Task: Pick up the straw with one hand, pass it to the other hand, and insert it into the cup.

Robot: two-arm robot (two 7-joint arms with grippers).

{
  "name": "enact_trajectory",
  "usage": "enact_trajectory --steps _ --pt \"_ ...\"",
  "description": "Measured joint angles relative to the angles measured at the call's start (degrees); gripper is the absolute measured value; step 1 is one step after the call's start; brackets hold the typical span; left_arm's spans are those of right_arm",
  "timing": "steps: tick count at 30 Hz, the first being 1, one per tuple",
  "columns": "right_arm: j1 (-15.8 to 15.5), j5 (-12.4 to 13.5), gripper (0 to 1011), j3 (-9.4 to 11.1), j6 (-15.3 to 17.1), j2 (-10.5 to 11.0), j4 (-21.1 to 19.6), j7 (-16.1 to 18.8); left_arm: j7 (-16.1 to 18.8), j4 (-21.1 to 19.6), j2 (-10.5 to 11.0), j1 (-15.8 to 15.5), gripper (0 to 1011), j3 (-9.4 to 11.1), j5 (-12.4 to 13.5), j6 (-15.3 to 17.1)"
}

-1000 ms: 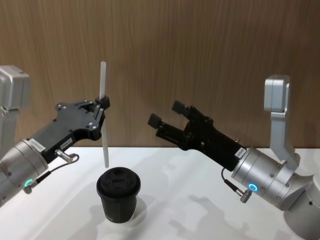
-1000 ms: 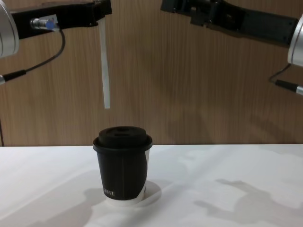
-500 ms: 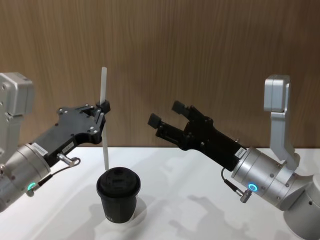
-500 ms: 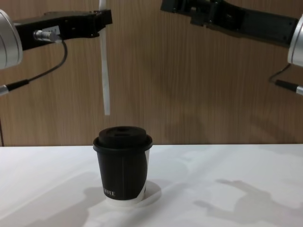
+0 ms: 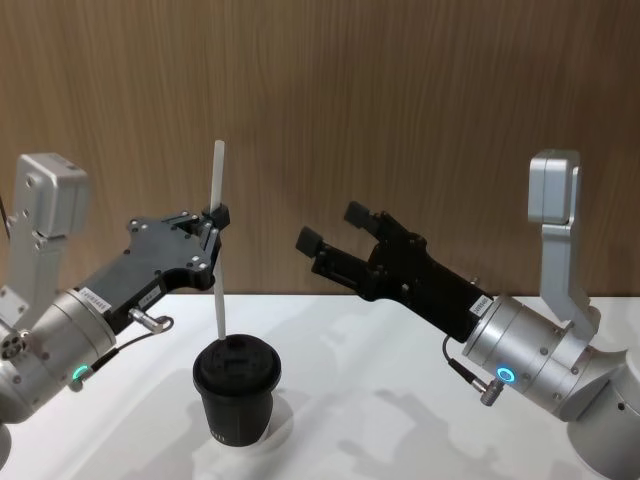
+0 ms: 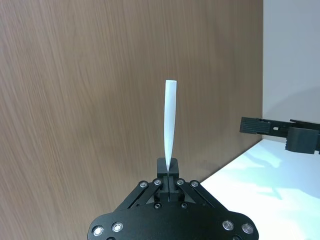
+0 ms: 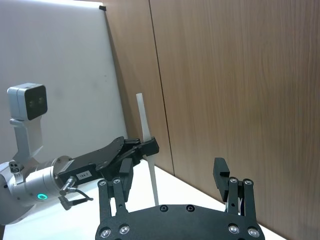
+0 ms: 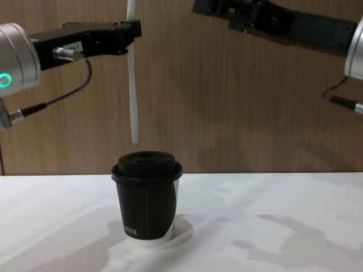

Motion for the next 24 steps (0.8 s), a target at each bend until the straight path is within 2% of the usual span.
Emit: enact_trajectory --steps 24 --pt "0.0 0.0 1001 0.0 0.0 0.0 0.0 0.0 -1.14 4.78 -3.14 -1.91 2 0.88 2.45 -1.3"
